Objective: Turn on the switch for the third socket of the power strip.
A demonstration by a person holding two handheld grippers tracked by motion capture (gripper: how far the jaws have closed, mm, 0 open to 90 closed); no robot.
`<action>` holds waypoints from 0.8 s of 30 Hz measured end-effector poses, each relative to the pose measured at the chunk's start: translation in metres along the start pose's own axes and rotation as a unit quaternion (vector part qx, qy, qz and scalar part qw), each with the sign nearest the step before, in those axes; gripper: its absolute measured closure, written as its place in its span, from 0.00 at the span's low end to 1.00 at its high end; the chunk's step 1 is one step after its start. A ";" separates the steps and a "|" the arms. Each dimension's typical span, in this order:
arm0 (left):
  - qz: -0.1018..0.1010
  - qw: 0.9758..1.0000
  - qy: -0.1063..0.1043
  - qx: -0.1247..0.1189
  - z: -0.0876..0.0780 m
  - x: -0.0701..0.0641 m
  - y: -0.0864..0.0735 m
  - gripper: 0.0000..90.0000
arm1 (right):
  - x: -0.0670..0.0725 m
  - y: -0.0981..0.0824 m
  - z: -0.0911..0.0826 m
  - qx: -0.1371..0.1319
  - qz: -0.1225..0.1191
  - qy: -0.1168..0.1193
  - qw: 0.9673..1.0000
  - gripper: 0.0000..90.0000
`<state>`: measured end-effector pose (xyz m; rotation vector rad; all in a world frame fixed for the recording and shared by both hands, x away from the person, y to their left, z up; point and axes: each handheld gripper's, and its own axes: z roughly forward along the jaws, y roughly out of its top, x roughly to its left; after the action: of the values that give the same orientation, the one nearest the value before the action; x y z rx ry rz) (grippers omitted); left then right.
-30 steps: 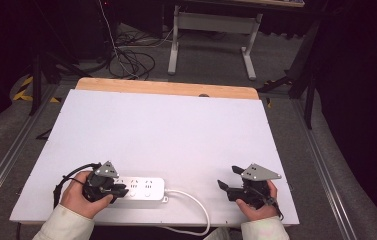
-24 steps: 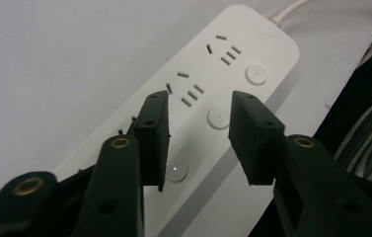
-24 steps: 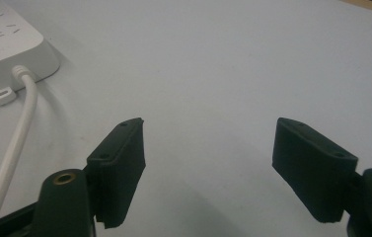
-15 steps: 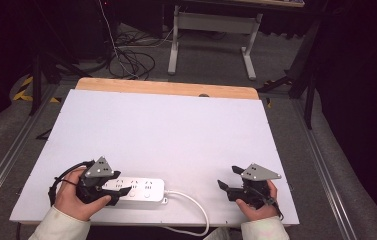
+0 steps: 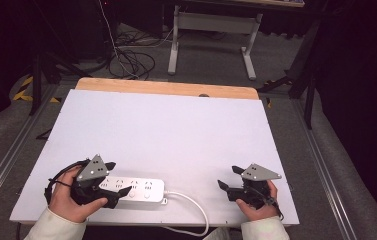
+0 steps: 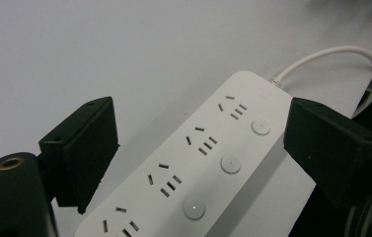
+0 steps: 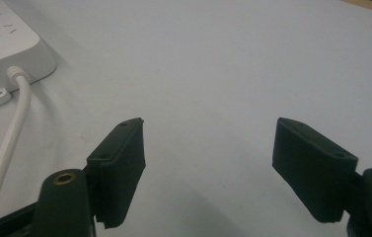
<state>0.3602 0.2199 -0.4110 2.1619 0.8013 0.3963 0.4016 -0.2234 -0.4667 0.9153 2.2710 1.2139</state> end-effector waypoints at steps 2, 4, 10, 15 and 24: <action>0.001 1.000 0.000 -0.003 -0.002 0.001 -0.001 0.14 | 0.000 0.000 0.000 0.002 0.000 0.000 1.000 0.32; -0.003 1.000 0.005 -0.007 -0.004 0.002 -0.002 0.14 | 0.000 0.000 0.000 0.001 0.000 0.000 1.000 0.32; -0.005 1.000 0.017 -0.019 -0.015 0.008 -0.013 0.16 | 0.000 0.000 0.000 -0.001 0.000 0.001 1.000 0.32; -0.007 0.998 0.032 -0.048 -0.026 0.013 -0.022 0.14 | -0.001 0.000 -0.001 -0.001 0.000 0.000 1.000 0.32; -0.018 0.995 0.051 -0.088 -0.049 0.029 -0.040 0.12 | -0.001 0.000 -0.001 -0.001 0.000 0.000 1.000 0.32</action>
<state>0.3399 0.2869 -0.4091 1.9737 0.8281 0.5426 0.4013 -0.2247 -0.4661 0.9153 2.2699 1.2164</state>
